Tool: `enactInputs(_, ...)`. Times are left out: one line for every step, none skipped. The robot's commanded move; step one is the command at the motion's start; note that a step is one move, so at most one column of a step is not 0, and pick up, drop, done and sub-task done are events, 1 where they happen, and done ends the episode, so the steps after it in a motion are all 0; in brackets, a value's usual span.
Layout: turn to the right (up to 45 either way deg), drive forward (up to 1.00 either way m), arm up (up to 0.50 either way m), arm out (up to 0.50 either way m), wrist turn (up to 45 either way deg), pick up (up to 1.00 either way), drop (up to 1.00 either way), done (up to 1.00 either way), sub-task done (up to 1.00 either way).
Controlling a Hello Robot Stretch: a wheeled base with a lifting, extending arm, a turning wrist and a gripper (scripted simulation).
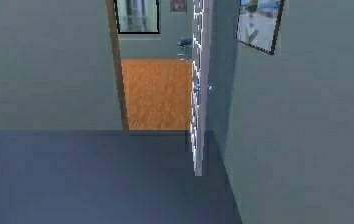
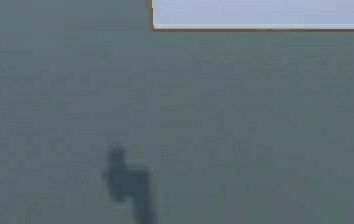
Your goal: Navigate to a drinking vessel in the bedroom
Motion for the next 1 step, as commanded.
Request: enactInputs(0.0,0.45,0.0,0.0,0.0,0.0,0.0,0.0,0.0)
